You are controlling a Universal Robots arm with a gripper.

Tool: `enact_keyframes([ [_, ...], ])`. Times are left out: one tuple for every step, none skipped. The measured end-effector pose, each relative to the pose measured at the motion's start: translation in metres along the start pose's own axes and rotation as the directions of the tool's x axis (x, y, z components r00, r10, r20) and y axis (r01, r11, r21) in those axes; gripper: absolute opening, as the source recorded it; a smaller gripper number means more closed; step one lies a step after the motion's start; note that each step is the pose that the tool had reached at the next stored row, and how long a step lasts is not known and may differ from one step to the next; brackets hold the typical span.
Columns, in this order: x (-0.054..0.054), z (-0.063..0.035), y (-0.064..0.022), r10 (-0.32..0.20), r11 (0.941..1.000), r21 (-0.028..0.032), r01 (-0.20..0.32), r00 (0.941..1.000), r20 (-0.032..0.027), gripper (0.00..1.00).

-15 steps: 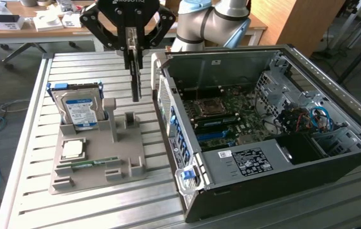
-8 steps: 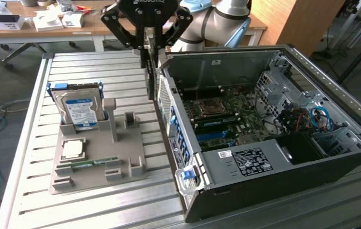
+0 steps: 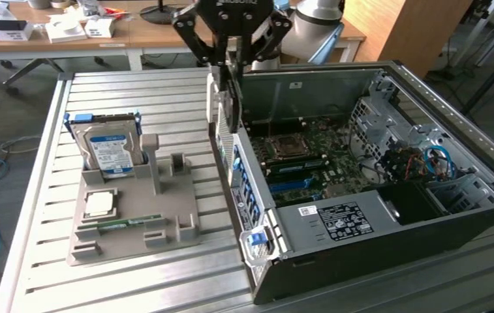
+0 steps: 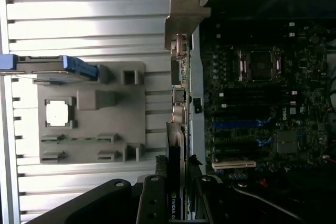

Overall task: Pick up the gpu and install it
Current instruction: 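Pick up the gpu and move the gpu toward the slot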

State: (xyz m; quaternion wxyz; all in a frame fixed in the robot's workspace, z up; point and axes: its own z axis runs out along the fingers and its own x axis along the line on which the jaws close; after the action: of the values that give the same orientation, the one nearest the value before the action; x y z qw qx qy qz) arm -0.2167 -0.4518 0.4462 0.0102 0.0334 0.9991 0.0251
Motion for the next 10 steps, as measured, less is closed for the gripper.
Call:
enact_keyframes([
  [-0.005, 0.0001, 0.0003, 0.000, 1.0000, -0.0003, 0.000, 1.0000, 0.0000, 0.26],
  [-0.009, 0.0002, 0.0007, 0.000, 1.0000, -0.0005, 0.000, 1.0000, -0.0001, 0.26],
  [-0.013, 0.0004, 0.0011, 0.000, 1.0000, -0.0009, 0.000, 1.0000, 0.0000, 0.26],
  [-0.018, 0.0005, 0.0015, 0.000, 1.0000, -0.0013, 0.000, 1.0000, 0.0000, 0.26],
  [-0.023, 0.0007, 0.0018, 0.000, 1.0000, -0.0017, 0.000, 1.0000, 0.0000, 0.26],
  [-0.027, 0.0007, 0.0021, 0.000, 1.0000, -0.0019, 0.000, 1.0000, -0.0001, 0.26],
  [-0.032, 0.0009, 0.0025, 0.000, 1.0000, -0.0022, 0.000, 1.0000, -0.0001, 0.26],
  [-0.036, 0.0009, 0.0029, 0.000, 1.0000, -0.0025, 0.000, 1.0000, -0.0002, 0.26],
  [-0.041, 0.0011, 0.0033, -0.001, 1.0000, -0.0028, 0.001, 1.0000, -0.0002, 0.26],
  [-0.046, 0.0012, 0.0036, -0.001, 1.0000, -0.0032, 0.001, 1.0000, -0.0002, 0.26],
])
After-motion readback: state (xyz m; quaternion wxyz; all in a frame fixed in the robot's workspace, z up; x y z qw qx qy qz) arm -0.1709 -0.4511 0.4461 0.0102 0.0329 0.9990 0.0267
